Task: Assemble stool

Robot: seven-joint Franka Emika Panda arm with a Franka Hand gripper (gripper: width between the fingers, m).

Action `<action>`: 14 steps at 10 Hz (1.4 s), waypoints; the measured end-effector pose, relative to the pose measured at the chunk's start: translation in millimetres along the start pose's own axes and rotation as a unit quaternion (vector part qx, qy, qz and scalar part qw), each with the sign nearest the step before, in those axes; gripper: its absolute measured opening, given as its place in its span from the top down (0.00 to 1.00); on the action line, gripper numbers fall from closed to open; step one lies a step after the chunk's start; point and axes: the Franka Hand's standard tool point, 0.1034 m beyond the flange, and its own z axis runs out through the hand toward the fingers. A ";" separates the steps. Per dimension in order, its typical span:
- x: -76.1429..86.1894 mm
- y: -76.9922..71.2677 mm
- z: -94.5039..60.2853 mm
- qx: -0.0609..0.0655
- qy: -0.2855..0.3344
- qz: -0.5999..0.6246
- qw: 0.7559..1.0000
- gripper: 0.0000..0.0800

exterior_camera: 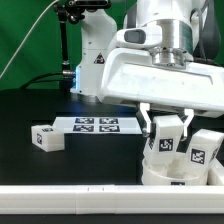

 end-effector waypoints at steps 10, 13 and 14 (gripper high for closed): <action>0.9 -4.0 -0.7 0.004 -0.005 0.000 1.000 0.22; 13.9 -3.8 -14.4 0.011 -0.004 0.007 1.000 0.19; 18.0 -3.9 -19.1 0.015 -0.011 0.010 1.000 0.19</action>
Offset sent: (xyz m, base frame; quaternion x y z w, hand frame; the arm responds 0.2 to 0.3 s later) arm -0.0076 0.0034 -0.0099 -0.0009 0.0133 0.0039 0.9999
